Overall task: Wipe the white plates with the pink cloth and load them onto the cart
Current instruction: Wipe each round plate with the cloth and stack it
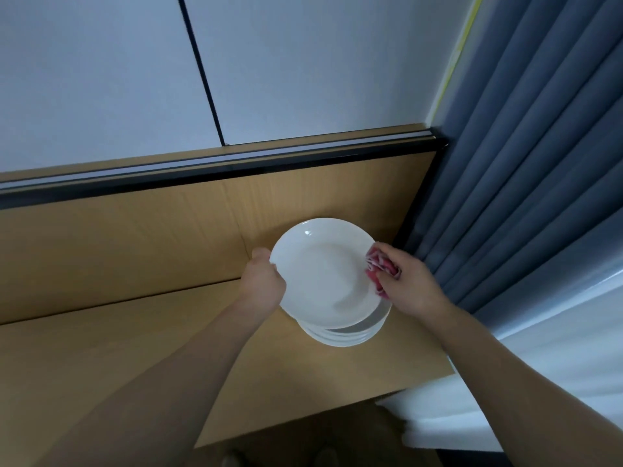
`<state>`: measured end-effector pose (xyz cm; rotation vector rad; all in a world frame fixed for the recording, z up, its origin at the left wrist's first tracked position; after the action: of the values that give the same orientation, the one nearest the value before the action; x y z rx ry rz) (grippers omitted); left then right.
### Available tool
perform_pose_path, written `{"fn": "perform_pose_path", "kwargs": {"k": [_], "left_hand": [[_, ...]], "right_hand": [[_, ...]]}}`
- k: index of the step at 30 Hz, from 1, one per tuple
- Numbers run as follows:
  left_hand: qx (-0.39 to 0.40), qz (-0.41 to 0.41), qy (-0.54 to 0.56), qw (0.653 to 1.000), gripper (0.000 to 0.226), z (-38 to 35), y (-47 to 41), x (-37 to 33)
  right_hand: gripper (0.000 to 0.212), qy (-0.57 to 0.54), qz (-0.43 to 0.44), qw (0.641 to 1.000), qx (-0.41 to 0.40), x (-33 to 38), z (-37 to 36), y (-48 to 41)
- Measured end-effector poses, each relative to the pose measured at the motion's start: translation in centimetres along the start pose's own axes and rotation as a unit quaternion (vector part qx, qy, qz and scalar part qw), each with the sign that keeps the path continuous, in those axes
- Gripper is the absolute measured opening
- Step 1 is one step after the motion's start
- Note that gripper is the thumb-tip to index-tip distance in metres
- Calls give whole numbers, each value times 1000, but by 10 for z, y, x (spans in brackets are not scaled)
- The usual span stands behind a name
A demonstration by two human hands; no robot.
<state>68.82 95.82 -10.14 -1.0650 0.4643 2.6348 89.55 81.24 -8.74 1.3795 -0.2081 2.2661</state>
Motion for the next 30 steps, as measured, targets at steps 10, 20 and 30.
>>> {"fn": "perform_pose_path", "kwargs": {"k": [10,20,30], "left_hand": [[-59,42,19,997,17,75,32,80],[-44,82,7,996,12,154,46,201],[9,105,-8,994,14,167,50,297]], "right_hand": [[17,51,66,995,45,63,-82,7],[9,39,36,996,69,97,-222,38],[15,89,-40,991,89,79,-319,57]]}}
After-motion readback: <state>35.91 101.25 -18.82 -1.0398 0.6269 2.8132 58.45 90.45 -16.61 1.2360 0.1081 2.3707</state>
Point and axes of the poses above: each hand's wrist, its own y-axis away from the middle knuckle, its own z-axis out of the back of the hand, x = y × z, the point moved 5 cm from there along -y, towards the middle knuckle, and after that the axes turned 1 degree about -y, right-handed, at the moved point
